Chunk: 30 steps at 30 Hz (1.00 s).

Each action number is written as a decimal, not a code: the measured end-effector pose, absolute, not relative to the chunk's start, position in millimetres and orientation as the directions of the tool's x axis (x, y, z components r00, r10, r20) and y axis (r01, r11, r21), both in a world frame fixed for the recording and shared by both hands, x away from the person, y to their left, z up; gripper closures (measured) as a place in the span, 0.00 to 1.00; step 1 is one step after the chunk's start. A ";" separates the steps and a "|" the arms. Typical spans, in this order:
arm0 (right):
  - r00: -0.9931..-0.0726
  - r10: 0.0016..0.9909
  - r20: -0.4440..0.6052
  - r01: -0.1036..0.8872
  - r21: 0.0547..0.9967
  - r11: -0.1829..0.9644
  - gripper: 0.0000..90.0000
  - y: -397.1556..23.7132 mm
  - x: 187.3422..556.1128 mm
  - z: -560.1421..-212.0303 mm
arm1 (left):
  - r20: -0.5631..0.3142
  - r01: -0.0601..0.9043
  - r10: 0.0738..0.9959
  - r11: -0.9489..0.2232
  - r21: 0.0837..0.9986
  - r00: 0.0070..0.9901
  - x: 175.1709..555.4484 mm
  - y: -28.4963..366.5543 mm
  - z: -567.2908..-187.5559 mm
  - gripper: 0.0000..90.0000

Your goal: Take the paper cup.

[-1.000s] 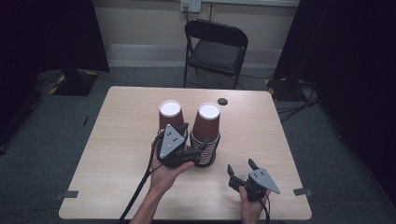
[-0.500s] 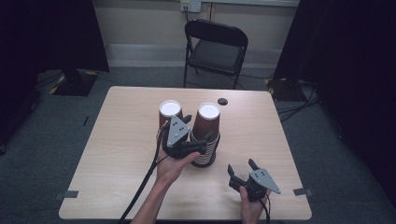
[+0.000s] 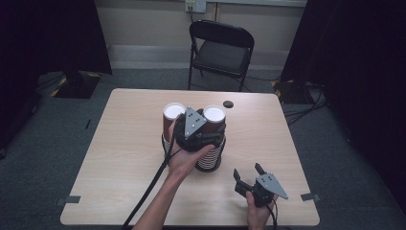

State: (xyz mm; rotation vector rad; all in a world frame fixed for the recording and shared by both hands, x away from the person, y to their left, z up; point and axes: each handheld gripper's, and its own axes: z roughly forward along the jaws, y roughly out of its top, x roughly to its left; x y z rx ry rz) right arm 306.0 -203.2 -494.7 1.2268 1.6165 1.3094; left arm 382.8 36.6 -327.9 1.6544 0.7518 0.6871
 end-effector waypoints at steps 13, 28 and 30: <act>-0.301 0.953 0.035 0.231 0.972 0.037 0.18 -203.1 305.5 -494.7 | 0.073 0.161 0.792 -0.212 0.964 0.606 395.9 23.9 -330.0 0.18; -0.303 0.952 0.039 0.223 0.974 0.031 0.18 -203.8 304.8 -494.9 | 0.027 0.248 0.803 -0.215 0.944 0.595 410.3 16.5 -333.5 0.22; -0.307 0.951 0.039 0.224 0.974 0.032 0.18 -203.7 305.0 -494.9 | 0.024 0.250 0.802 -0.215 0.944 0.597 410.1 17.0 -333.1 0.22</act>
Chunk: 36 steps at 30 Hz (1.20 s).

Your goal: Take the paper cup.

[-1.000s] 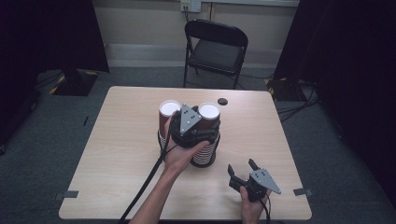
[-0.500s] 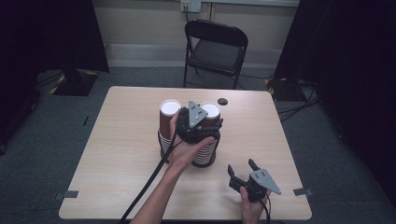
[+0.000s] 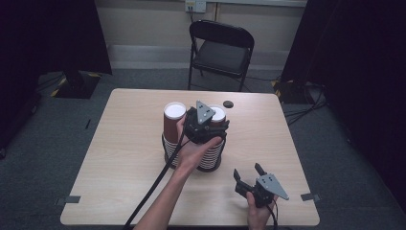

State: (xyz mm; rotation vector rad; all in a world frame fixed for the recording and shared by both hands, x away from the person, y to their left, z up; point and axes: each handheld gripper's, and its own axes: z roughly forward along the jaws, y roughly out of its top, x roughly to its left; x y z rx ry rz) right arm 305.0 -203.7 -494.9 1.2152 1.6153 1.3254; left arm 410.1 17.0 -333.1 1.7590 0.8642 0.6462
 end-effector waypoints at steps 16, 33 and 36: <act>-0.307 0.951 0.041 0.223 0.974 0.031 0.18 -203.9 305.0 -494.9 | 0.019 0.194 0.791 -0.173 0.966 0.611 406.0 21.5 -330.6 0.23; -0.311 0.950 0.041 0.227 0.973 0.032 0.18 -203.8 305.1 -494.8 | 0.011 0.144 0.780 -0.129 0.981 0.626 401.8 27.3 -321.1 0.23; -0.312 0.949 0.043 0.227 0.973 0.031 0.18 -203.9 305.1 -494.8 | 0.008 0.136 0.779 -0.120 0.983 0.627 399.9 29.5 -317.1 0.23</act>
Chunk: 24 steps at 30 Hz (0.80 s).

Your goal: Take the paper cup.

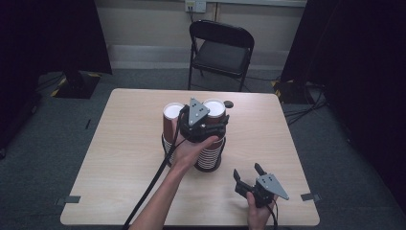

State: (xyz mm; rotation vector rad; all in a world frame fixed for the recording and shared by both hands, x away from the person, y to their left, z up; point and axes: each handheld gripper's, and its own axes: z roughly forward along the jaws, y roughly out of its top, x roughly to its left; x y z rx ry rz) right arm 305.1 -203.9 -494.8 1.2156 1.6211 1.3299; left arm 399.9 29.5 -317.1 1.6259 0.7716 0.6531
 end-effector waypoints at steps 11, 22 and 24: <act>-0.310 0.950 0.042 0.221 0.975 0.029 0.19 -204.3 304.7 -494.9 | 0.013 0.081 0.779 -0.082 0.993 0.627 395.2 35.0 -307.6 0.23; -0.311 0.949 0.042 0.221 0.975 0.029 0.19 -204.3 304.6 -494.9 | 0.006 0.024 0.784 -0.027 0.999 0.621 391.5 44.1 -298.0 0.23; -0.311 0.949 0.043 0.220 0.975 0.028 0.19 -204.3 304.5 -495.0 | -0.012 0.013 0.777 0.005 1.000 0.629 390.0 46.6 -295.9 0.23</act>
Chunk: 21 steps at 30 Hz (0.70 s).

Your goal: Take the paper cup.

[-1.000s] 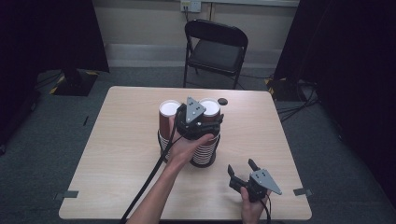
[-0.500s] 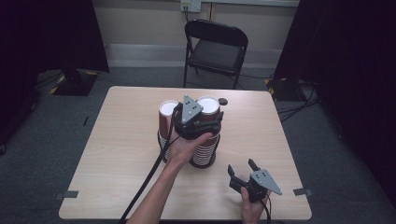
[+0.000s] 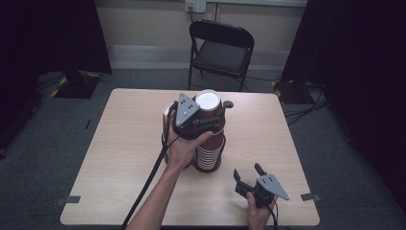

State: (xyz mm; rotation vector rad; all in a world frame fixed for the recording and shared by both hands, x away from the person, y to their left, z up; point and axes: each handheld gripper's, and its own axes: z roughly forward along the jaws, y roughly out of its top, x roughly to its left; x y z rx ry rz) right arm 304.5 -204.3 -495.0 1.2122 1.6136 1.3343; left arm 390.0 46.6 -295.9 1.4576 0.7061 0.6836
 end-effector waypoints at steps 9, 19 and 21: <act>-0.309 0.950 0.042 0.219 0.975 0.028 0.19 -204.1 304.5 -495.0 | -0.024 -0.010 0.776 0.039 0.999 0.630 383.7 59.2 -286.9 0.23; -0.308 0.951 0.041 0.220 0.975 0.029 0.19 -203.9 304.5 -495.0 | -0.043 -0.012 0.759 0.068 0.998 0.650 375.0 71.2 -283.6 0.23; -0.307 0.951 0.041 0.219 0.975 0.029 0.19 -203.9 304.5 -495.0 | -0.045 -0.014 0.755 0.072 0.997 0.655 372.4 73.2 -283.8 0.23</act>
